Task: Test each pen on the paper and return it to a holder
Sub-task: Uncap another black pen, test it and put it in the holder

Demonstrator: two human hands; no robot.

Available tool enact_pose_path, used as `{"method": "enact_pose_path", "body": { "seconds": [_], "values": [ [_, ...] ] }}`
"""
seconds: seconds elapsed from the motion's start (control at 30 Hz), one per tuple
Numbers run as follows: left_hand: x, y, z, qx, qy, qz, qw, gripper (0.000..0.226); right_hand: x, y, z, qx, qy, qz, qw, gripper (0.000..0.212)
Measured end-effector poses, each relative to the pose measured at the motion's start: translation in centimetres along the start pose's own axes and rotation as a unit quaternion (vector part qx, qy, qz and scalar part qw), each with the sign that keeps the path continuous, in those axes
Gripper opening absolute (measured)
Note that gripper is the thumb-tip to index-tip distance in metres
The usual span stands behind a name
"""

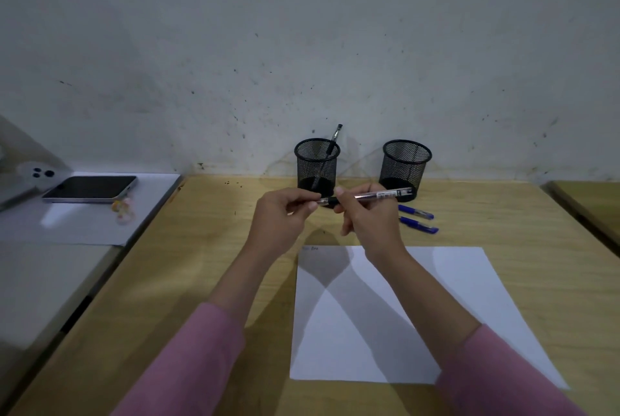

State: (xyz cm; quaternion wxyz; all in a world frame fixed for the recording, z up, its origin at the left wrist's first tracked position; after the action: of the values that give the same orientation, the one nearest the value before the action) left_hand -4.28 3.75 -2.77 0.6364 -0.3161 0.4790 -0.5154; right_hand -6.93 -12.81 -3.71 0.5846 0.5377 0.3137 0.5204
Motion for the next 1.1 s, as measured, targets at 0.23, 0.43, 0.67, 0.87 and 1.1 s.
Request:
{"method": "enact_pose_path", "body": {
  "seconds": [0.23,0.43,0.67,0.87,1.1],
  "values": [
    [-0.9,-2.3,-0.7,0.037,-0.027,-0.020,0.999,0.035,1.3,2.0,-0.4,-0.024,0.054,0.052,0.997,0.021],
    [-1.4,-2.6,-1.1,0.048,-0.028,0.001,0.998,0.024,2.1,1.0,-1.0,0.067,0.056,0.056,0.995,0.021],
    [-5.1,-2.4,1.3,0.040,-0.111,0.068,0.991,0.010,2.1,6.2,0.3,-0.096,0.034,-0.292,0.951,0.029],
    [-3.7,-4.9,2.4,0.117,-0.067,0.113,0.984,0.009,5.9,8.1,2.4,-0.356,0.130,-0.530,0.758,0.024],
    [-4.2,-4.7,5.2,0.137,-0.135,0.119,0.974,0.029,4.5,11.4,7.6,-0.334,0.101,-0.406,0.845,0.062]
  ]
}}
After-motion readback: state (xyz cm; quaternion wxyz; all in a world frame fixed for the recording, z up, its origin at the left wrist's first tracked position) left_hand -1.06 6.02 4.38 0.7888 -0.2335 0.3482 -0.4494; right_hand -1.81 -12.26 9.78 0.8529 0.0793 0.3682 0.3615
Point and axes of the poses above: each hand's wrist, its own z-axis towards the middle knuckle, its own x-axis out of the palm, y = z × x, the point moved 9 cm from there along z, towards the middle knuckle, and after that the axes turned 2 degrees about z, right-handed, at the moved point
